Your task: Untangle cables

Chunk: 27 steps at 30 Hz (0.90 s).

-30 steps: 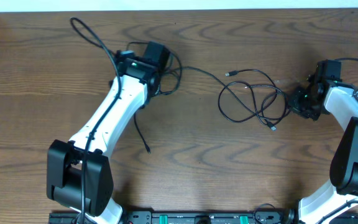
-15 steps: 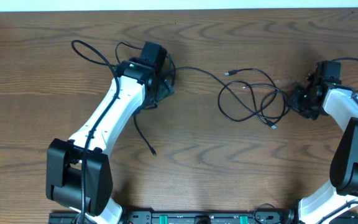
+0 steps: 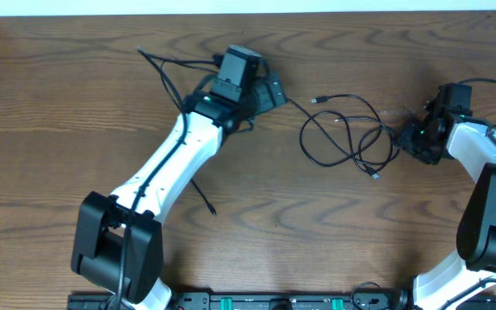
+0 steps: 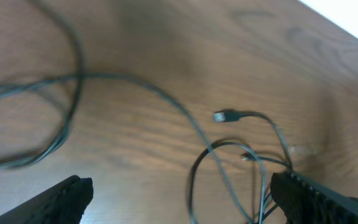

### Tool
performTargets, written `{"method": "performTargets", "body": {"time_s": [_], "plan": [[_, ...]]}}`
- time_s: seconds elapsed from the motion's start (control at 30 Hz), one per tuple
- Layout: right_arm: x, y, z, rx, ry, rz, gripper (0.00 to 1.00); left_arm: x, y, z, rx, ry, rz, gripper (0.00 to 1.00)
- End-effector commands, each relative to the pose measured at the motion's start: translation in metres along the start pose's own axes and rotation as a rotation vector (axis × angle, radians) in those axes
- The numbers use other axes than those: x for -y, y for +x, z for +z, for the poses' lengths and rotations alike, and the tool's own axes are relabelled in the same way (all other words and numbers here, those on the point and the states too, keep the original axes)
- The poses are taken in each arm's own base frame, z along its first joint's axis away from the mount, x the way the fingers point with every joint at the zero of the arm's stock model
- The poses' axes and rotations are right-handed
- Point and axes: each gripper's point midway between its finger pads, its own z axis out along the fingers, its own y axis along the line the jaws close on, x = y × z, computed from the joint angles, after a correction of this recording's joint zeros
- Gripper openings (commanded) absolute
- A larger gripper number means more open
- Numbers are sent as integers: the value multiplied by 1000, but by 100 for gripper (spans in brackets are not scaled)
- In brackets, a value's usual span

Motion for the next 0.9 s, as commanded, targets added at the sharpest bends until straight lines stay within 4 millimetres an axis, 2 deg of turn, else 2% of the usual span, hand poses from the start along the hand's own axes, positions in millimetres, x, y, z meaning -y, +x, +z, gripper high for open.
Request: {"method": "performTargets", "body": {"time_s": [0.0,0.17,0.37,0.5,0.57,0.63,0.67,0.77,0.87], "plan": [[9,14,8,-38,35,3,49,7,-2,15,45,-10,157,98],[9,14,8,-38,35,3,50,2,3,39,34,-18,191,98],[9,14,8,-38,35,3,49,-12,19,91,4,-30,315,98],[9,14,8,-38,35,3,50,-13,31,107,-12,-35,418,98],[9,14,8,-41,31,10,46,-16,33,108,6,-83,441,98],[9,16,8,-50,32,-4,22,-17,32,106,22,-112,449,98],[11,12,2,-39,47,-68,10,-18,31,100,23,-129,452,98],[26,-2,-23,6,156,-71,18,-20,31,80,-2,-153,453,98],[24,-17,-56,84,181,-74,26,-22,27,56,-10,-184,453,98]]}}
